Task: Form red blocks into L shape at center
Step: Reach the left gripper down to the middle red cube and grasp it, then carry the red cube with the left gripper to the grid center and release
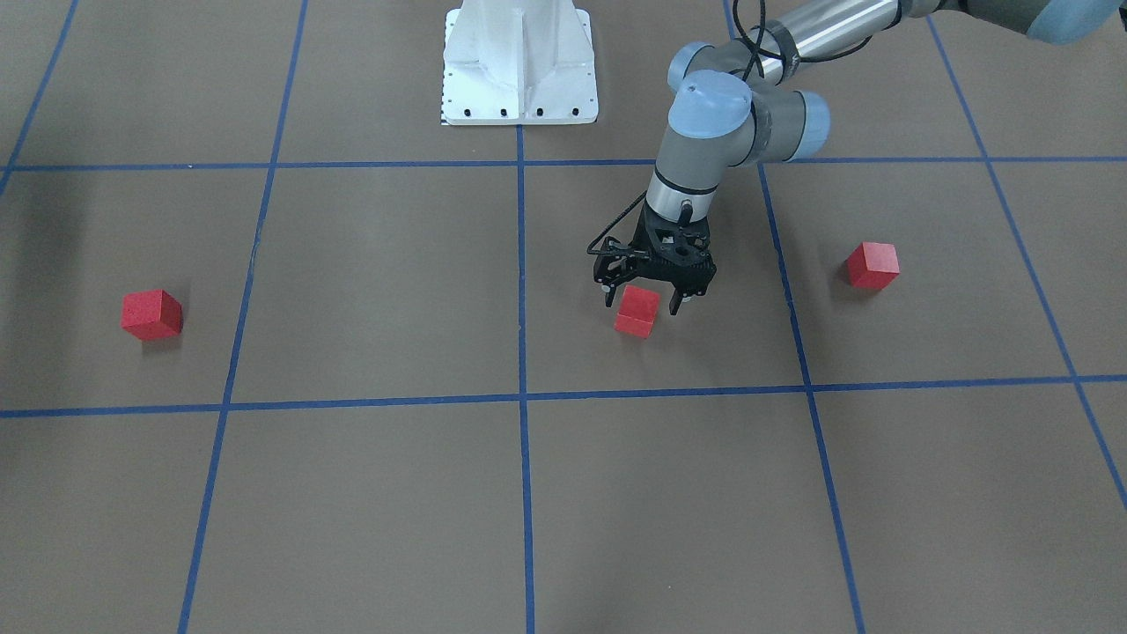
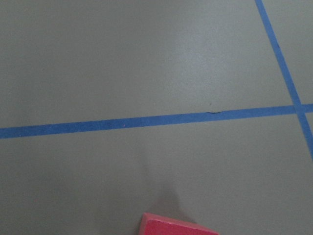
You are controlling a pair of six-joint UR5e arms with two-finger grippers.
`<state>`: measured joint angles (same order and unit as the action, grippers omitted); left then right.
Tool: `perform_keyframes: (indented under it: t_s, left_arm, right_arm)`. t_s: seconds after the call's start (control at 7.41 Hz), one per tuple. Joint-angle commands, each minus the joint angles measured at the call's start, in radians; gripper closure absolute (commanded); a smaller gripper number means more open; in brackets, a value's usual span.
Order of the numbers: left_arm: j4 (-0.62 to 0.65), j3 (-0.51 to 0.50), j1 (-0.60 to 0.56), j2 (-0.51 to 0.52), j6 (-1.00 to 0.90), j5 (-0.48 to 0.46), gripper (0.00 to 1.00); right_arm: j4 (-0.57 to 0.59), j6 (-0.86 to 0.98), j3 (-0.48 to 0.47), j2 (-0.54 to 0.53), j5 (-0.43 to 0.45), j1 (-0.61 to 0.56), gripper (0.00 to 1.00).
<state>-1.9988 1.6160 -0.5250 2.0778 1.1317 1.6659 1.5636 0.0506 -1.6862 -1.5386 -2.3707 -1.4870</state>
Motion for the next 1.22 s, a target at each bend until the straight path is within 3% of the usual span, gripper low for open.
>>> perform_keyframes:
  t_s: [0.0, 0.14, 0.27, 0.41, 0.81, 0.95, 1.08]
  left_arm:
    - [-0.021, -0.062, 0.014, 0.033, 0.003, 0.000, 0.00]
    - [-0.025, -0.065, 0.014, 0.035, 0.003, 0.000, 0.07]
    - [-0.023, -0.061, 0.014, 0.035, 0.010, 0.001, 0.44]
    - [-0.018, -0.039, 0.008, 0.035, 0.014, 0.005, 0.99]
    - [0.044, 0.005, -0.029, 0.095, 0.083, 0.009, 1.00]
    - [0.178, -0.007, -0.027, 0.193, 0.086, 0.006, 1.00]
    - [0.233, -0.086, -0.024, 0.299, 0.132, 0.005, 1.00]
  right_arm:
    - [0.006, 0.000, 0.000, 0.000, 0.001, 0.001, 0.01]
    - [0.004, 0.000, 0.000, 0.000, 0.001, 0.001, 0.01]
    - [0.003, 0.000, 0.000, 0.000, -0.001, 0.001, 0.01]
    - [0.001, 0.000, -0.001, 0.002, -0.001, 0.002, 0.01]
    - [0.006, -0.002, -0.007, 0.006, -0.001, 0.002, 0.01]
    - [0.006, -0.002, -0.010, 0.009, 0.001, 0.001, 0.01]
    - [0.006, 0.000, -0.010, 0.014, 0.002, 0.001, 0.01]
